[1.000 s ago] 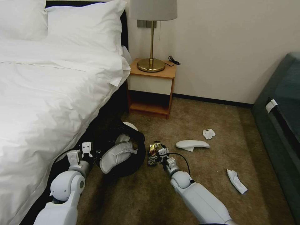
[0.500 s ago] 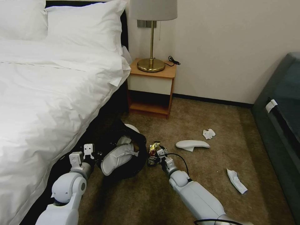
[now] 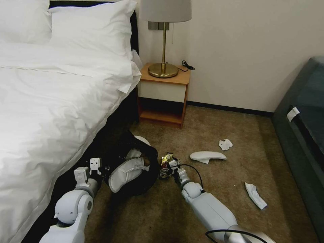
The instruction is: Pick up the trash bin, then pick up the garbage on the floor and place it into the trash bin.
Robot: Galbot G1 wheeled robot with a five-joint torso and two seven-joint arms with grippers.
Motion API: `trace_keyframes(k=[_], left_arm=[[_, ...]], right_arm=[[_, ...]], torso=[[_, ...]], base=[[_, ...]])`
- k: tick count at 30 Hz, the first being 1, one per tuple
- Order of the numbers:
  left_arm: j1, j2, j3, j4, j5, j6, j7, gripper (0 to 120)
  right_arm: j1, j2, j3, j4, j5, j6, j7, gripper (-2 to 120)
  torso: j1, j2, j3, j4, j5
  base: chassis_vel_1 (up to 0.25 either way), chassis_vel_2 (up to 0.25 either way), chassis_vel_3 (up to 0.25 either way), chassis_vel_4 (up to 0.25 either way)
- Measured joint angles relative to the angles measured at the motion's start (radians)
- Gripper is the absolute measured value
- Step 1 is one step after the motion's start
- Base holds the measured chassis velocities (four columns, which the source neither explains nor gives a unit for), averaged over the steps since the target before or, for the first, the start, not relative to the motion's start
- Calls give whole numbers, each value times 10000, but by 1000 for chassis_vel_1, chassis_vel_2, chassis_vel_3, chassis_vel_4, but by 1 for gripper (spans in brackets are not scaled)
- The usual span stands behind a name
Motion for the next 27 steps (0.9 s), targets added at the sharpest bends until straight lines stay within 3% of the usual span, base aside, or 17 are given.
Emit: trace_keyframes(k=[27], left_arm=[[358,-343,90,-249,440,-56,114,0]], right_arm=[[285,671,598,-1207,253,-331,-623,100]], torso=[[0,1,0,0,0]], base=[[0,0,0,0]])
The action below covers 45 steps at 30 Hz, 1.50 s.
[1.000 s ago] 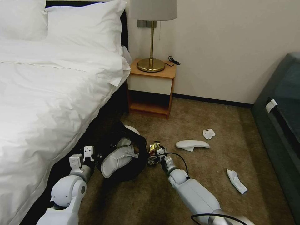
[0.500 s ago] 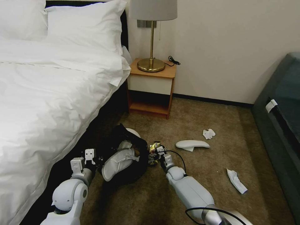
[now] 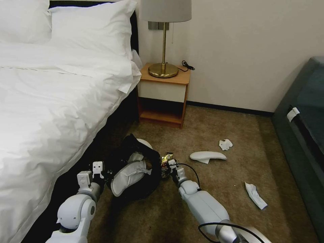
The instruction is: Pick up the trash bin, then pick up the garbage on the floor and place it into the trash bin.
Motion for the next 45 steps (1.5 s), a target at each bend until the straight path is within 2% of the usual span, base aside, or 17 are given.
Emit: trace_keyframes(k=[29,45], left_arm=[[-27,-94,89,45,151,-18,20,0],[45,-202,102,30,307,-18,44,0]], right_arm=[[223,108,228,-572,797,-625,-112,100],[81,80,288,-709,960,-769,-629,100]], torso=[[0,0,0,0,0],[0,0,0,0,0]], base=[[0,0,0,0],[0,0,0,0]])
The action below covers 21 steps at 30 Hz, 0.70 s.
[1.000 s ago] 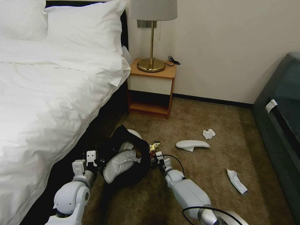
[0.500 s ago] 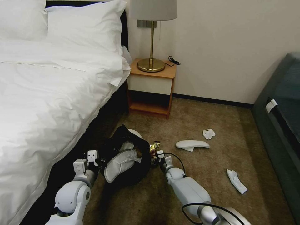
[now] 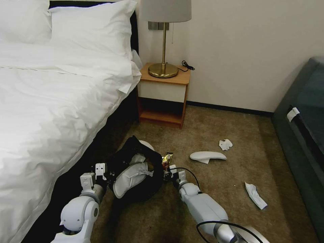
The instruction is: Pick up the trash bin, then pick up the garbage on the floor and place it into the trash bin.
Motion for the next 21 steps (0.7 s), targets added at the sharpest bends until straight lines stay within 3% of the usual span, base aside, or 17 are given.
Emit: trace_keyframes(k=[16,21], left_arm=[[14,-94,61,27,133,-13,26,0],[67,-116,68,29,189,-41,38,0]], right_arm=[[94,130,86,-526,5,166,-442,100],[102,176,101,-637,-4,251,-435,84]], torso=[[0,0,0,0,0],[0,0,0,1,0]], base=[[0,0,0,0],[0,0,0,0]])
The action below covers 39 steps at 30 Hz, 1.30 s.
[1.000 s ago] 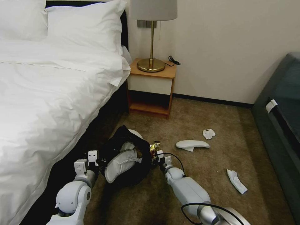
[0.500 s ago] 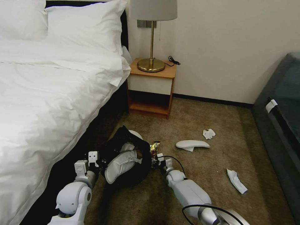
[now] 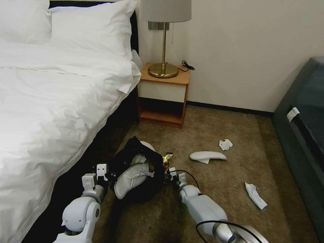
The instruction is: Pick up the trash bin, then pick up the garbage on the floor and place it into the trash bin.
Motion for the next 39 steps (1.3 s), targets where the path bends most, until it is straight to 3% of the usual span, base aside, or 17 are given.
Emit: trace_keyframes(k=[1,9,12,14,16,22,39], left_arm=[[0,0,0,0,0,0,0,0],[69,57,0,-41,9,-1,13,0],[76,81,-6,-50,8,-1,13,0],[78,140,-20,-52,-8,-1,15,0],[77,153,-21,-52,-11,-1,15,0],[46,202,-6,-6,-39,-3,19,0],[-21,162,43,80,-41,-20,24,0]], right_arm=[[0,0,0,0,0,0,0,84],[-46,-19,4,-17,-74,176,17,51],[-56,-25,4,-4,-104,200,18,45],[-62,-37,7,46,-165,242,24,32],[-63,-42,10,56,-193,258,26,29],[-65,-55,17,67,-275,309,39,2],[-85,-87,86,111,-512,529,103,0]], torso=[[0,0,0,0,0],[0,0,0,-1,-1],[0,0,0,-1,0],[0,0,0,0,-1],[0,0,0,0,0],[0,-2,0,-1,-1],[0,-2,0,0,0]], base=[[0,0,0,0],[0,0,0,0],[0,0,0,0],[0,0,0,0],[0,0,0,0],[0,0,0,0],[0,0,0,0]])
